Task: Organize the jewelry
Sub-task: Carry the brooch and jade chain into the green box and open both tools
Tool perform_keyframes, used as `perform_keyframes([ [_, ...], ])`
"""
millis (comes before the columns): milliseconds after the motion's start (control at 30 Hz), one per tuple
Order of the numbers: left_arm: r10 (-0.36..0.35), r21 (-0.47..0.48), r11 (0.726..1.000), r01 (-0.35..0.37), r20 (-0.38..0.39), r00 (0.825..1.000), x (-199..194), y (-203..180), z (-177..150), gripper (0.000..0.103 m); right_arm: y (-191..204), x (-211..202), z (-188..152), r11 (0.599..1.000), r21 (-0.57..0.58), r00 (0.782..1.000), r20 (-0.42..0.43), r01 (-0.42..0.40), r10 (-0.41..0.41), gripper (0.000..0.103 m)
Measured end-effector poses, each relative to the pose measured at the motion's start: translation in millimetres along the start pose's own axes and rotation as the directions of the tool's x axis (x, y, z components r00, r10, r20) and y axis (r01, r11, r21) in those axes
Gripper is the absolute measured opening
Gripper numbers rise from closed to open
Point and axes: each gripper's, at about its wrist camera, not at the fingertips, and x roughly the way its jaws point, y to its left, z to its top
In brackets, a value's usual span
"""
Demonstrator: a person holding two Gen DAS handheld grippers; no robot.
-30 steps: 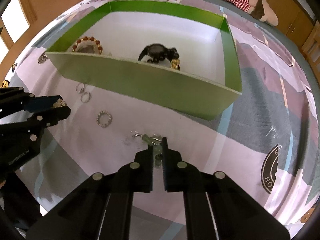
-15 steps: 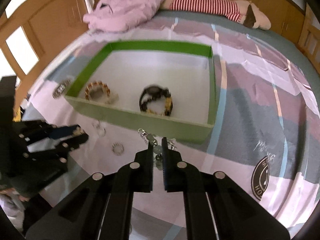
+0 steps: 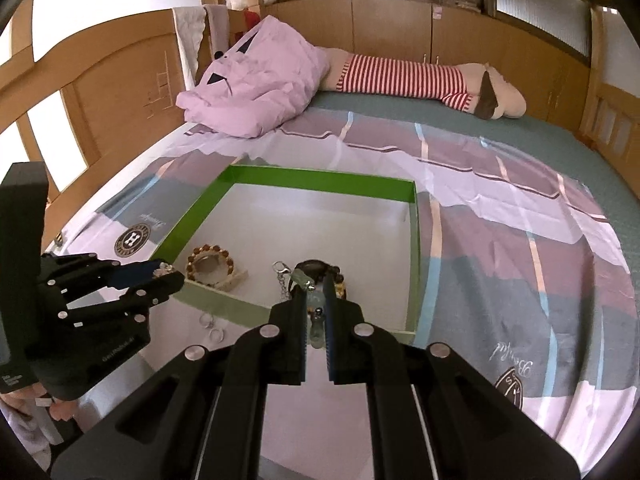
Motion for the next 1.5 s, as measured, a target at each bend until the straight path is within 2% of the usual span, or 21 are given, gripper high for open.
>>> perform_keyframes([
  [200,0.036,-0.029,0.999,-0.035,0.020,0.999,6.7,10.1,8.9,0.020,1.0,6.2,3.8,1.000,0.007,0.999,0.023,0.029,-0.029,0.007],
  [400,0.050,-0.076,0.996,-0.045,0.071,0.996,21.4,20.1,29.8,0.020,-4.9,19.7,9.8,0.998,0.052,0.998,0.049,0.046,-0.049,0.007],
  [600,0.051,-0.109,0.993,-0.050,0.010,0.999,43.6,27.3,27.5,0.020,-12.4,43.7,7.6,0.994,0.089,0.998,-0.003,0.057,-0.057,0.007],
  [800,0.039,-0.118,0.992,-0.041,-0.025,0.999,53.0,31.1,24.8,0.020,-7.3,48.6,3.8,0.996,0.064,0.997,-0.031,0.066,-0.064,0.007],
  [900,0.033,-0.111,0.993,-0.037,-0.040,0.999,55.6,31.1,23.8,0.027,-5.6,48.4,2.2,0.996,0.056,0.997,-0.043,0.067,-0.065,0.015],
  [1000,0.041,-0.101,0.994,-0.044,-0.033,0.999,54.0,29.4,23.0,0.038,-3.9,46.1,3.3,0.996,0.048,0.997,-0.033,0.076,-0.074,0.033],
  [1067,0.043,-0.100,0.994,-0.046,-0.028,0.999,52.0,28.5,23.0,0.045,-3.1,43.8,3.9,0.996,0.044,0.997,-0.022,0.080,-0.080,0.034],
  [1367,0.008,-0.111,0.994,-0.014,-0.052,0.999,23.4,50.7,17.4,0.048,-8.9,23.8,-0.1,0.997,0.069,0.999,-0.044,-0.024,0.027,0.038],
  [1500,-0.026,-0.082,0.997,0.016,-0.114,0.993,22.1,50.8,2.1,0.048,1.7,26.8,-13.3,0.989,0.038,0.980,-0.135,-0.141,0.145,0.038],
])
